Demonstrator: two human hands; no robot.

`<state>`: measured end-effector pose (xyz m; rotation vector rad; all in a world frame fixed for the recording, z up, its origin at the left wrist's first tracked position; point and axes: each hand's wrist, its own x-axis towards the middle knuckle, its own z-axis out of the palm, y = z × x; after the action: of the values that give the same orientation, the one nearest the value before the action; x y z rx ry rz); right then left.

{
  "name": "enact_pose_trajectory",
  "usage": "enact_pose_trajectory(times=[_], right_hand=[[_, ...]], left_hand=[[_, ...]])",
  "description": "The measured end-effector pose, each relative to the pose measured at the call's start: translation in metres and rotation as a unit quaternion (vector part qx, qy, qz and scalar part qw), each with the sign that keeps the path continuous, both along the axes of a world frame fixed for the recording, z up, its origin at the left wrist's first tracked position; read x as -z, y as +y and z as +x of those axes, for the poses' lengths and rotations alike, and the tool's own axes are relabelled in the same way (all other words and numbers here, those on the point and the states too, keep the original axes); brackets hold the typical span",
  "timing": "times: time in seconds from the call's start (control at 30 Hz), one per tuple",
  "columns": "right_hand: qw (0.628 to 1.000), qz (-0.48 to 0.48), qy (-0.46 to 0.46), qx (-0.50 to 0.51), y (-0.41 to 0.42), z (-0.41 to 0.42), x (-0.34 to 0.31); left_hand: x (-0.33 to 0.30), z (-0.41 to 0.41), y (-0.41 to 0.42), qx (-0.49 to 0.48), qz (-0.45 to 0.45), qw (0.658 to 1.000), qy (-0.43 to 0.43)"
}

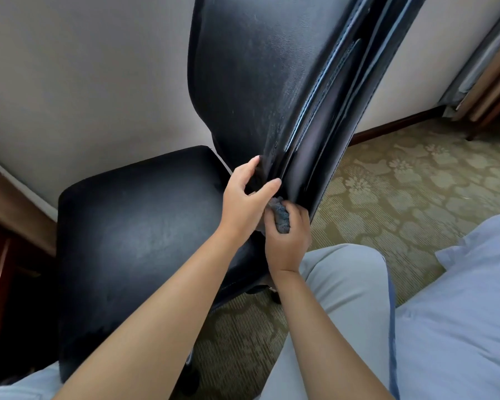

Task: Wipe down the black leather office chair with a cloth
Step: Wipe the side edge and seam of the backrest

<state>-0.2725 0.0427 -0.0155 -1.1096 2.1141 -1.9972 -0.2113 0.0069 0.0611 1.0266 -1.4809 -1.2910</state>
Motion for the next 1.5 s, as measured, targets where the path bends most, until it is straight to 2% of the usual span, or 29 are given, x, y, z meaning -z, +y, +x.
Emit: enact_pose_trajectory(times=[0.1, 0.27, 0.43, 0.5, 0.67, 0.87, 1.03, 1.13, 1.23, 1.5], right_hand=[[0.999, 0.047, -0.010, 0.007, -0.001, -0.004, 0.016], [0.972, 0.161, -0.169, 0.018, 0.002, -0.026, 0.038], [0.979, 0.132, -0.153, 0.019, 0.000, -0.022, 0.029], [0.985, 0.102, -0.134, 0.019, -0.001, -0.023, 0.023], [0.998, 0.051, -0.031, 0.011, -0.007, -0.018, 0.021], [0.997, 0.069, -0.008, 0.019, -0.017, -0.019, 0.034], [0.979, 0.166, -0.112, 0.030, -0.014, -0.027, 0.047], [0.972, 0.198, -0.125, 0.030, -0.014, -0.025, 0.046], [0.959, 0.221, -0.176, 0.023, -0.013, -0.020, 0.039], [0.968, 0.121, -0.216, 0.037, -0.013, -0.015, 0.023]], left_hand=[[-0.002, -0.004, 0.000, -0.001, -0.016, 0.999, -0.037], [-0.006, -0.007, -0.007, 0.005, -0.015, 0.996, -0.090], [-0.005, -0.017, -0.017, -0.024, -0.072, 0.978, -0.195], [-0.004, -0.022, -0.018, -0.035, -0.080, 0.975, -0.206], [-0.006, -0.033, -0.022, -0.011, -0.064, 0.979, -0.196], [-0.003, -0.038, -0.023, -0.051, -0.044, 0.986, -0.152], [-0.001, -0.042, -0.018, -0.073, -0.019, 0.991, -0.111], [0.002, -0.041, -0.017, -0.071, -0.014, 0.992, -0.101], [0.002, -0.038, -0.018, -0.063, -0.009, 0.994, -0.091], [0.000, -0.029, -0.019, -0.039, 0.018, 0.997, -0.060]])
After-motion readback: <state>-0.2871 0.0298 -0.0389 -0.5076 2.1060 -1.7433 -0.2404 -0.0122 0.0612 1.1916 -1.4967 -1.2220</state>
